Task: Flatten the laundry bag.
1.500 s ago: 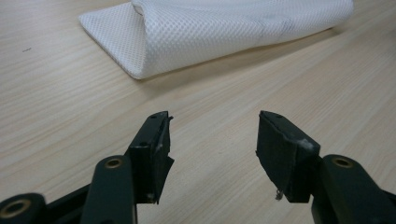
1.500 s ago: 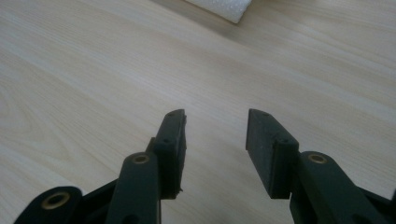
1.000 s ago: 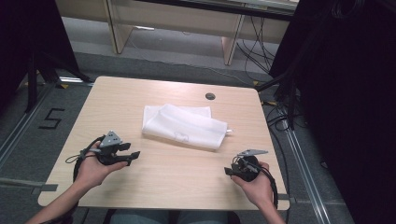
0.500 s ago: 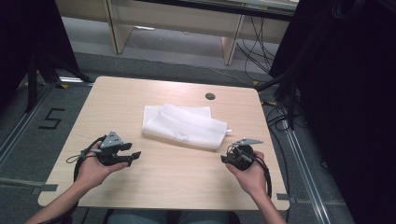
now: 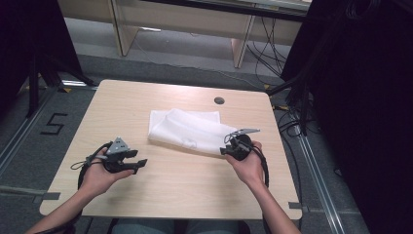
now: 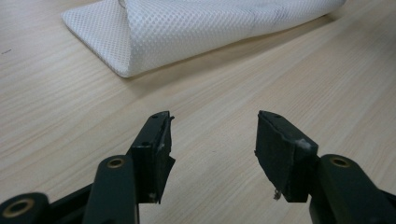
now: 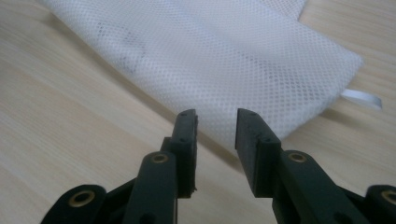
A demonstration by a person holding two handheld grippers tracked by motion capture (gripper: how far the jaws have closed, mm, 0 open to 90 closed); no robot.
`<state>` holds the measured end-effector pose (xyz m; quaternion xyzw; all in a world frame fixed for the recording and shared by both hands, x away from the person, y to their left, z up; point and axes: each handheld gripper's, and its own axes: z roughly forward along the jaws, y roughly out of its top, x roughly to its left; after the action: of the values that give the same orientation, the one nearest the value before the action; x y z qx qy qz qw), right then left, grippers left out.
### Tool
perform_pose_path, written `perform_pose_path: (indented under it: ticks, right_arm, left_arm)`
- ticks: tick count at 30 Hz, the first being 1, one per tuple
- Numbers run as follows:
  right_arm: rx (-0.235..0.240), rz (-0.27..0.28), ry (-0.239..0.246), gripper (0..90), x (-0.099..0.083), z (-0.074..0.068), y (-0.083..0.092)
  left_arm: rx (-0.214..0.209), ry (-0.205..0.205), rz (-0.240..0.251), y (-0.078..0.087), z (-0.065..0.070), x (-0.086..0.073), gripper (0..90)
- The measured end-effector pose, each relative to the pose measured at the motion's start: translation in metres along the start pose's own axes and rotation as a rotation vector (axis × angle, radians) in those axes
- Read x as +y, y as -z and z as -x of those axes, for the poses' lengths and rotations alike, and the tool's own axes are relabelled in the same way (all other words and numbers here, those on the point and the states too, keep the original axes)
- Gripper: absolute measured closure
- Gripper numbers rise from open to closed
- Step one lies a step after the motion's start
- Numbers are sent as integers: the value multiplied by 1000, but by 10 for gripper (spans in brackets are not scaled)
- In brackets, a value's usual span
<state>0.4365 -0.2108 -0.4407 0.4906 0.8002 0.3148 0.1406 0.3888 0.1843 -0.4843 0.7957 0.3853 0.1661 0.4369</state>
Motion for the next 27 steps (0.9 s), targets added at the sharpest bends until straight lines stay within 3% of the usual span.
perform_pose_path:
  ticks: [1,2,5,6,8,9,10,11,15,17,18,20,22,25,27]
  right_arm:
    - [-3,11,7,694,3,0,-4]
    - [-16,-2,49,676,9,-1,-11]
    - [-10,-16,29,647,13,-5,-16]
    - [9,-26,50,595,17,-9,-24]
    - [12,-19,48,577,17,-12,-28]
    - [29,-47,56,524,21,-16,-38]
    - [37,-52,65,504,22,-16,-41]
    - [46,-52,77,486,23,-16,-46]
    - [32,-90,88,422,28,-16,-56]
    - [38,-89,95,414,29,-16,-58]
    - [19,-80,107,395,29,-16,-61]
    - [37,-113,103,344,28,-20,-68]
    - [39,-113,155,320,27,-19,-72]
    - [33,-135,139,306,25,-23,-76]
    - [26,-143,157,300,24,-24,-78]
  left_arm:
    - [-1,-21,-14,1,-1,0,453]
    - [-3,-12,-6,1,0,0,452]
    - [-6,-7,-4,0,0,0,452]
    - [-7,-25,-20,1,-1,0,451]
    - [-9,-16,-14,0,-1,0,451]
    - [-9,-28,-22,0,-2,1,451]
    - [-13,-6,-6,-1,0,0,450]
    - [-13,-11,-10,-1,0,0,451]
    - [-12,-7,-18,0,0,0,449]
    - [-7,-26,-21,0,-1,0,449]
    - [-15,-28,-23,-1,-2,0,448]
    - [-20,-26,-24,-1,-2,0,448]
    - [-20,-9,-10,-3,-1,-1,448]
    - [-21,-16,-19,-2,-1,-1,447]
    - [-25,0,-26,-2,-1,-1,446]
